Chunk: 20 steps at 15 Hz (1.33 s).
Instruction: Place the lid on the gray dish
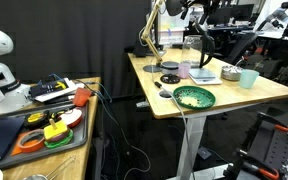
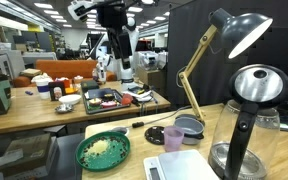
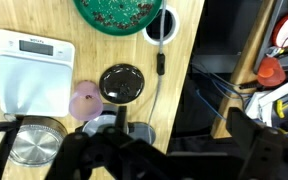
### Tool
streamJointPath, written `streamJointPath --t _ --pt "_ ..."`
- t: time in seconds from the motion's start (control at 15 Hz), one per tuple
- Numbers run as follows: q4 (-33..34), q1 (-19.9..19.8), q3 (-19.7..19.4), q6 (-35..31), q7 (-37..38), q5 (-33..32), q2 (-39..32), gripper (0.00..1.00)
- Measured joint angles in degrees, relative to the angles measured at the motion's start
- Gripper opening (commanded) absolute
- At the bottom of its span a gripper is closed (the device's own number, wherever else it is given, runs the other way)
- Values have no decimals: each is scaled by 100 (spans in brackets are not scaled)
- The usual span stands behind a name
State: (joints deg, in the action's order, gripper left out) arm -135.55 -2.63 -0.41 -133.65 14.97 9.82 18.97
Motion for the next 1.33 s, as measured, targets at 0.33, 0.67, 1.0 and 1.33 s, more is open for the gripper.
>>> streamJointPath --t 0.33,0.67,1.0,1.33 --pt "200 -14 27 13 196 -61 -254 100" --pt "199 -25 23 -7 261 -112 -259 100" --pt "576 -344 22 -39 1327 -1195 -749 100" --pt "1562 -317 21 679 1752 -1596 -1927 100"
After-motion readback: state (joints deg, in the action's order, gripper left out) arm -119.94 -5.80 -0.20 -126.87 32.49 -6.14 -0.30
